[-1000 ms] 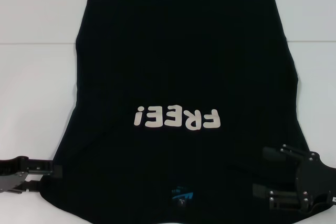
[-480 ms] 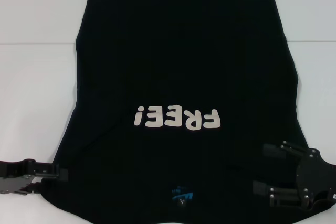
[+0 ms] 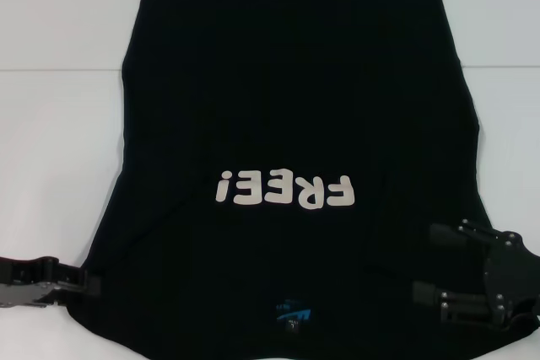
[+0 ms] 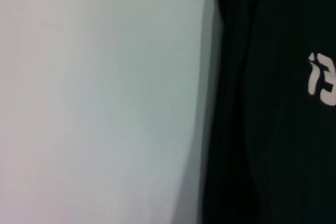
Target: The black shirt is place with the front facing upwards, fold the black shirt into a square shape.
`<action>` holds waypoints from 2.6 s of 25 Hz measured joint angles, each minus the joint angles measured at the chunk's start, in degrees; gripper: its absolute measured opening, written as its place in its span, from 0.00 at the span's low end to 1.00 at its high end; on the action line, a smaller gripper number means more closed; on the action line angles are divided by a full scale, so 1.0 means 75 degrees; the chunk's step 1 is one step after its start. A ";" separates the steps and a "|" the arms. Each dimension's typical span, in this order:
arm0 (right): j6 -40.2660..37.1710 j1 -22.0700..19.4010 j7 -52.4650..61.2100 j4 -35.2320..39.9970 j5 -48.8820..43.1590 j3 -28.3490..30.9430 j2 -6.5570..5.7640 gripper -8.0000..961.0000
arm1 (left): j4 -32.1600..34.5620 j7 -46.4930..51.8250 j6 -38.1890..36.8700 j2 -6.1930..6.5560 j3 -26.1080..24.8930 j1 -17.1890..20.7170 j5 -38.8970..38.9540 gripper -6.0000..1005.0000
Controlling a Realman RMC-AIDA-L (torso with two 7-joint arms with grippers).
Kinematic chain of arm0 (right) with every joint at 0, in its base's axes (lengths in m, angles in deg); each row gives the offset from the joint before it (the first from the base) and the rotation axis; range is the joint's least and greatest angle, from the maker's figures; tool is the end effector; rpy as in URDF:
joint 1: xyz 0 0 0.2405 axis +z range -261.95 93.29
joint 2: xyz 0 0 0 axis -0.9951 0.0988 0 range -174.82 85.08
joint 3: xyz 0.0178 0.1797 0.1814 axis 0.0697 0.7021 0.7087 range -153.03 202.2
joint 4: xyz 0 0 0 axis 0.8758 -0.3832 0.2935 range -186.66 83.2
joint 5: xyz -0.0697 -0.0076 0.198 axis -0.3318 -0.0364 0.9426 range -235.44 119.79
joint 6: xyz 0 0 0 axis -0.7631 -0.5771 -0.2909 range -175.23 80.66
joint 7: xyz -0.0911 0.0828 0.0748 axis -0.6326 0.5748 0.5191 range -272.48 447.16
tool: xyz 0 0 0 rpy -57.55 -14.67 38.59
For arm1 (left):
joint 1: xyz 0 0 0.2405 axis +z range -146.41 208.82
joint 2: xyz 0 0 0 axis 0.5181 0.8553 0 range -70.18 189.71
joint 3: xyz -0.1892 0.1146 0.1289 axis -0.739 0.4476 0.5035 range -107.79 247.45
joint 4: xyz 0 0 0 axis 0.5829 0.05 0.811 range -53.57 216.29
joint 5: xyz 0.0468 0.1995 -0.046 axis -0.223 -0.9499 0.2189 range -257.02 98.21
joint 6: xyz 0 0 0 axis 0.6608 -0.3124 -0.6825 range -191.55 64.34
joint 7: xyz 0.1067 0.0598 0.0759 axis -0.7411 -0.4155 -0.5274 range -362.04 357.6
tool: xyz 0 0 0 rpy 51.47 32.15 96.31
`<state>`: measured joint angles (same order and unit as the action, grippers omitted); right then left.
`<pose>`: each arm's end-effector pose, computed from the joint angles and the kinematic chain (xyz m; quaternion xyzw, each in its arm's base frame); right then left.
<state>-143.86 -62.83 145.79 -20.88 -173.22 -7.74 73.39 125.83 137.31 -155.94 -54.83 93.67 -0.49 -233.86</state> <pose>0.3094 0.2661 -0.0005 -0.9341 0.1591 0.2766 0.1604 -0.3481 0.3055 0.0546 -0.7004 -0.7024 -0.0348 0.1218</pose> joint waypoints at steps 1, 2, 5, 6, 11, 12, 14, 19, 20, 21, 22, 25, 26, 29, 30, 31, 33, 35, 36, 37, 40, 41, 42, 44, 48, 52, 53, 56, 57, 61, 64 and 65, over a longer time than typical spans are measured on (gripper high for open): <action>-0.0015 -0.0001 0.0027 0.0004 0.0000 0.0026 -0.0010 0.97 | 0.0001 -0.0005 0.0026 -0.0003 0.0026 0.0003 -0.0001 0.76; -0.0034 -0.0005 0.0037 0.0007 0.0000 0.0045 -0.0013 0.97 | 0.0001 -0.0014 0.0055 -0.0009 0.0060 0.0007 -0.0003 0.71; -0.0073 -0.0017 0.0044 0.0014 0.0000 0.0110 -0.0016 0.97 | 0.0001 -0.0039 0.0125 -0.0022 0.0233 0.0021 -0.0009 0.58; -0.0086 -0.0028 0.0045 0.0014 -0.0001 0.0136 -0.0017 0.97 | 0.0001 -0.0041 0.0137 -0.0024 0.0287 0.0024 -0.0012 0.53; -0.0088 -0.0050 0.0145 0.0022 -0.0001 0.0209 -0.0022 0.97 | 0.0016 -0.0100 0.0156 -0.0033 0.0328 0.0056 -0.0018 0.32; -0.0089 -0.0050 0.0193 0.0027 0.0000 0.0230 -0.0027 0.97 | 0.0026 -0.0106 0.0155 -0.0034 0.0329 0.0067 -0.0014 0.28; -0.0095 -0.0052 0.0309 0.0038 -0.0001 0.0269 -0.0049 0.97 | 0.0039 -0.0137 0.0142 -0.0036 0.0327 0.0083 0.0002 0.19; -0.0098 -0.0061 0.0956 0.0172 -0.0005 0.0390 -0.0142 0.97 | 0.0047 -0.0208 0.0100 -0.0036 0.0281 0.0105 0.0011 0.04; -0.0094 -0.0064 0.1227 0.0280 -0.0012 0.0420 -0.0151 0.97 | 0.0048 -0.0209 0.0095 -0.0036 0.0279 0.0111 0.0011 0.04; -0.0088 -0.0074 0.1670 0.0453 -0.0049 0.0446 -0.0155 0.97 | 0.0048 -0.0209 0.0088 -0.0036 0.0275 0.0116 0.0017 0.04; -0.0061 -0.0079 0.2323 0.0809 -0.0110 0.0473 -0.0181 0.97 | 0.0048 -0.0210 0.0083 -0.0036 0.0268 0.0120 0.0026 0.04; -0.0068 -0.0052 0.4750 0.1872 -0.0551 0.0435 -0.0361 0.97 | 0.0056 -0.0304 0.0024 -0.0033 0.0220 0.0113 0.0115 0.04; -0.0177 0.0002 0.5685 0.2177 -0.0796 0.0360 -0.0473 0.97 | 0.0059 -0.0367 0.0005 -0.0027 0.0196 0.0103 0.0159 0.04; -0.0596 0.0366 0.8312 0.2841 -0.1748 0.0087 -0.0921 0.97 | 0.0063 -0.0611 -0.0036 0.0004 0.0085 0.0061 0.0281 0.04; -0.0698 0.0514 0.8988 0.2939 -0.2069 0.0048 -0.1066 0.97 | 0.0064 -0.0673 -0.0042 0.0011 0.0068 0.0055 0.0300 0.04; -0.0835 0.0719 0.9687 0.2985 -0.2485 0.0070 -0.1207 0.96 | 0.0068 -0.0731 -0.0045 0.0023 0.0045 0.0049 0.0309 0.04; -0.1029 0.1024 1.0568 0.3043 -0.3068 0.0139 -0.1375 0.96 | 0.0075 -0.0838 -0.0049 0.0052 -0.0022 0.0038 0.0323 0.04; -0.1196 0.1344 1.0981 0.3152 -0.3738 0.0149 -0.1411 0.96 | 0.0092 -0.0924 -0.0059 0.0084 -0.0126 0.0025 0.0338 0.04; -0.1267 0.1501 1.1092 0.3196 -0.4128 0.0129 -0.1383 0.96 | 0.0105 -0.0934 -0.0062 0.0091 -0.0139 0.0021 0.0339 0.04; -0.1317 0.1626 1.1151 0.3214 -0.4456 0.0111 -0.1353 0.96 | 0.0125 -0.0953 -0.0073 0.0094 -0.0153 0.0007 0.0346 0.04; -0.1344 0.1900 1.1146 0.3059 -0.5120 0.0061 -0.1185 0.96 | 0.0151 -0.0956 -0.0085 0.0094 -0.0153 -0.0034 0.0352 0.04; -0.1302 0.1927 1.1119 0.2988 -0.5172 0.0055 -0.1144 0.96 | 0.0152 -0.0956 -0.0088 0.0097 -0.0153 -0.0047 0.0359 0.04; -0.1260 0.1938 1.1087 0.2920 -0.5186 0.0050 -0.1123 0.96 | 0.0153 -0.0957 -0.0091 0.0099 -0.0153 -0.0055 0.0362 0.04; -0.1152 0.1930 1.1000 0.2745 -0.5199 0.0043 -0.1108 0.96 | 0.0153 -0.0957 -0.0090 0.0103 -0.0155 -0.0067 0.0368 0.04; -0.0973 0.1848 1.0825 0.2465 -0.5226 0.0031 -0.1107 0.96 | 0.0151 -0.0950 -0.0038 0.0105 -0.0157 -0.0095 0.0378 0.04; -0.0732 0.1757 1.0713 0.2233 -0.5254 -0.0037 -0.1108 0.96 | 0.0142 -0.0943 -0.0007 0.0105 -0.0156 -0.0133 0.0382 0.04; -0.0682 0.1746 1.0692 0.2180 -0.5256 -0.0053 -0.1109 0.96 | 0.0137 -0.0939 0.0016 0.0105 -0.0156 -0.0138 0.0393 0.04; -0.0629 0.1745 1.0633 0.2062 -0.5241 -0.0065 -0.1111 0.96 | 0.0104 -0.0929 0.0114 0.0105 -0.0156 -0.0150 0.0466 0.04; -0.0619 0.1758 1.0623 0.2047 -0.5240 -0.0068 -0.1099 0.96 | 0.0095 -0.0928 0.0125 0.0105 -0.0155 -0.0152 0.0481 0.04; -0.0609 0.1812 1.0615 0.2037 -0.5261 -0.0114 -0.1019 0.96 | 0.0094 -0.0925 0.0141 0.0105 -0.0155 -0.0166 0.0487 0.04; -0.0578 0.1827 1.0615 0.2030 -0.5265 -0.0195 -0.0977 0.96 | 0.0094 -0.0924 0.0144 0.0105 -0.0155 -0.0168 0.0503 0.04; -0.0569 0.1828 1.0615 0.2029 -0.5266 -0.0218 -0.0969 0.96 | 0.0093 -0.0924 0.0145 0.0105 -0.0155 -0.0169 0.0528 0.04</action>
<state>-148.12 -49.12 225.41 -5.66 -212.71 -9.38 66.12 126.53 130.38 -154.86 -54.05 92.51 -1.76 -229.90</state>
